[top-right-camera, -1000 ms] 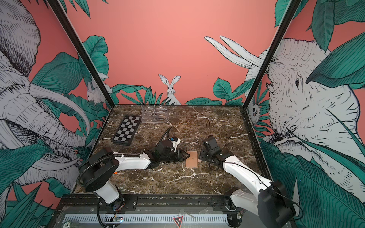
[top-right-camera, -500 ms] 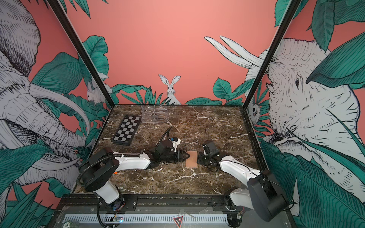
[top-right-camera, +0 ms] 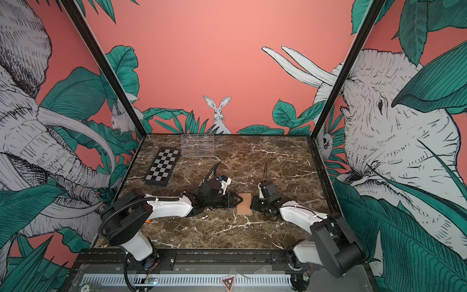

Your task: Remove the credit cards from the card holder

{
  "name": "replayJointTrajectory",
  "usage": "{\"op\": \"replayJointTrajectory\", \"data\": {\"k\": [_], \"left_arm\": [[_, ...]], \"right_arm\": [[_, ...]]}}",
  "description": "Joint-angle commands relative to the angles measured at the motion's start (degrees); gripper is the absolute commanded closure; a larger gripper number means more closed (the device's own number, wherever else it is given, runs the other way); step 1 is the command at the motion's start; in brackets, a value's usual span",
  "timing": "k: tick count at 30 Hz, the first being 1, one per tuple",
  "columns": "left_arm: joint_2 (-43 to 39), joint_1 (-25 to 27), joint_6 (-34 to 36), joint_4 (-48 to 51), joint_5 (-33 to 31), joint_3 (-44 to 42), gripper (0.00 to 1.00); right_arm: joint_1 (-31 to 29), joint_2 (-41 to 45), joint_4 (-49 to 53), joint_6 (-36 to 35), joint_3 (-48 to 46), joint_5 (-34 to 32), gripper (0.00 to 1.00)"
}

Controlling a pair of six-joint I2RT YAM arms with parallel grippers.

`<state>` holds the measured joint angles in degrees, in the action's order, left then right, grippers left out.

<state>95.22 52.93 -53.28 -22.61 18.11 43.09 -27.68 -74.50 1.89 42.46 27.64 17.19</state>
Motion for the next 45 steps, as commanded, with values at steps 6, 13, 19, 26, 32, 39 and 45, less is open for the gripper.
{"op": "replayJointTrajectory", "data": {"k": [6, 13, 19, 26, 32, 39, 45], "left_arm": [[-1.03, -0.4, 0.72, 0.63, -0.5, 0.24, 0.41], [-2.7, -0.88, 1.16, 2.56, -1.69, 0.15, 0.38], [-6.38, -2.19, 2.65, 7.64, -4.9, -0.14, 0.35], [-10.5, -4.38, 3.74, 10.75, -5.89, -0.48, 0.35], [-13.29, -6.14, 4.23, 11.89, -5.85, -0.3, 0.34], [-12.48, -7.06, 2.24, 8.64, -4.11, -0.12, 0.34], [-10.56, -7.77, -1.28, 3.35, -2.4, 0.14, 0.36]], "right_arm": [[0.3, 2.91, -3.15, -0.09, -0.45, 3.49, 0.96], [0.19, 3.08, -6.65, 0.25, -0.99, 6.55, 0.72], [-0.15, 0.4, -10.92, 1.2, -0.71, 9.78, 0.61], [-2.89, -2.88, -11.79, 0.85, 2.07, 10.37, 0.51], [-5.81, -6.97, -12.83, 1.17, 4.76, 9.93, 0.49], [-7.87, -11.18, -11.54, 1.33, 7.72, 8.39, 0.46], [-9.94, -14.63, -11.73, 2.22, 9.72, 7.54, 0.48]]}}
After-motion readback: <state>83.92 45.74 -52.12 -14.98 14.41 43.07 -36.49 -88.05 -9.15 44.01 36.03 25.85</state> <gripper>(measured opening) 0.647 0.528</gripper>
